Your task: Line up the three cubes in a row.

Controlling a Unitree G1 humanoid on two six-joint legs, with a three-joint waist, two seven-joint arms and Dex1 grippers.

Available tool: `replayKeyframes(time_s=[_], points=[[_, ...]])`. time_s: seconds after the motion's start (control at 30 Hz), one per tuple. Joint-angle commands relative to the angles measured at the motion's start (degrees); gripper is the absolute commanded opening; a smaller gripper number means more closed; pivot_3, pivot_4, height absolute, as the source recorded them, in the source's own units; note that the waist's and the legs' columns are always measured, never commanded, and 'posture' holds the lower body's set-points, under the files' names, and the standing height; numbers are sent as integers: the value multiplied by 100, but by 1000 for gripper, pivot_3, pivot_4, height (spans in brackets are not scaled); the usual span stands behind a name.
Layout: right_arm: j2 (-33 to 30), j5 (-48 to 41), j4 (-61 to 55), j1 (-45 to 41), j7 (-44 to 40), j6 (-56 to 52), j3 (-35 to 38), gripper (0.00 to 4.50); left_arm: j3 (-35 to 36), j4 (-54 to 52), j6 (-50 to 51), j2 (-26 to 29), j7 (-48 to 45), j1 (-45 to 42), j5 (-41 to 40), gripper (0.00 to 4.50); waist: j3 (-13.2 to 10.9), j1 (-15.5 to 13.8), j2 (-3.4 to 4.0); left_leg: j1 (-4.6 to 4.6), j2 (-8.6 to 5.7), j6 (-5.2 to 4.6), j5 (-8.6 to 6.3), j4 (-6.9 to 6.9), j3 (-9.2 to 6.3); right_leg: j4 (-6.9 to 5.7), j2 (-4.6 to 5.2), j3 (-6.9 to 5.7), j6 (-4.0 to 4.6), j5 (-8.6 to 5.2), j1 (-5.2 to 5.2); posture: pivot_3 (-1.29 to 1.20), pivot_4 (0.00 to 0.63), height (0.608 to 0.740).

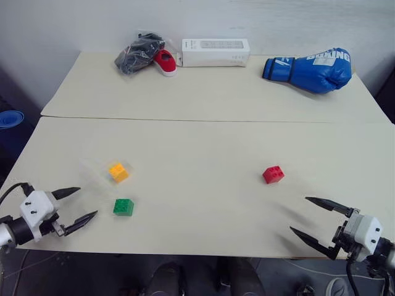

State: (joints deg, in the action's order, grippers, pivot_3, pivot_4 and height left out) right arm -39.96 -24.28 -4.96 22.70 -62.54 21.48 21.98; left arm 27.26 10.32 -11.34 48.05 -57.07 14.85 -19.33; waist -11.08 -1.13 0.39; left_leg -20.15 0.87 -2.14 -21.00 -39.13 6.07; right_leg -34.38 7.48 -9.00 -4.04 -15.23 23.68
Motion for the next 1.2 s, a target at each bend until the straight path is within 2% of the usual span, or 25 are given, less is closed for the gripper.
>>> replayKeyframes(time_s=[0.03,0.17,0.2,0.23,0.33,0.47,0.57,0.67,0.87,1.03,1.2], points=[[-3,-183,-84,-41,-24,-15,90,4500,254,-275,61,-12,62,83,-151,4450,0,-12,0,0,0,1,0,0,0,-1,1,0,0,0,0,0,150,740],[-1,-274,-206,20,-22,-307,39,4500,273,-542,498,-10,25,122,-368,4450,0,-29,0,2,0,18,-9,0,-3,-4,3,1,2,-1,-1,0,150,740],[71,-277,-235,9,101,-328,88,4500,219,-684,817,82,-74,132,-488,4450,0,-27,1,2,0,15,-7,0,-4,-4,3,1,2,-1,-1,0,150,740],[171,-331,-309,62,282,-430,177,4500,236,-874,1370,170,-232,17,-955,4450,0,-26,1,2,0,12,-5,0,-3,-3,3,1,2,-1,-1,0,150,740],[567,-269,-599,279,941,-557,396,4500,127,-1103,1543,219,-418,-384,-1141,4450,0,-53,2,-3,0,2,3,0,-12,-4,3,-7,3,-1,-2,0,150,740],[1374,47,-657,651,2114,-530,898,4500,-445,-1801,1882,97,-459,-1108,-1303,4450,3,-63,7,-1,-4,29,-6,0,-12,-7,4,-5,2,-1,-6,0,150,740],[1891,325,-616,944,2515,-339,868,4500,-931,-1791,1996,-35,-510,-1720,-1252,4450,10,-21,20,2,-7,32,-8,0,-5,-12,2,2,1,0,-5,0,150,740],[2139,524,-722,1039,2685,-265,669,4500,-1234,-1732,2238,-132,-599,-2085,-1298,4450,10,91,23,4,-4,33,0,1,4,-28,-8,7,3,-2,0,0,150,740],[2046,447,-1161,436,2942,-932,172,4500,-1711,-1776,2405,-293,-725,-2495,-1193,4450,10,194,25,19,0,19,12,1,13,-43,-12,21,8,-5,2,0,150,740],[1937,480,-1589,-549,3415,-2072,-389,4500,-1874,-1778,2357,-414,-670,-2565,-1082,4450,11,153,27,16,0,17,15,1,13,-60,-11,21,9,-6,6,0,150,740],[2115,898,-1276,-1422,3903,-2612,-977,4500,-1930,-1821,2289,-567,-607,-2508,-975,4450,11,119,26,-1,-5,8,24,-3,6,-60,-8,8,9,-6,10,0,150,740]])
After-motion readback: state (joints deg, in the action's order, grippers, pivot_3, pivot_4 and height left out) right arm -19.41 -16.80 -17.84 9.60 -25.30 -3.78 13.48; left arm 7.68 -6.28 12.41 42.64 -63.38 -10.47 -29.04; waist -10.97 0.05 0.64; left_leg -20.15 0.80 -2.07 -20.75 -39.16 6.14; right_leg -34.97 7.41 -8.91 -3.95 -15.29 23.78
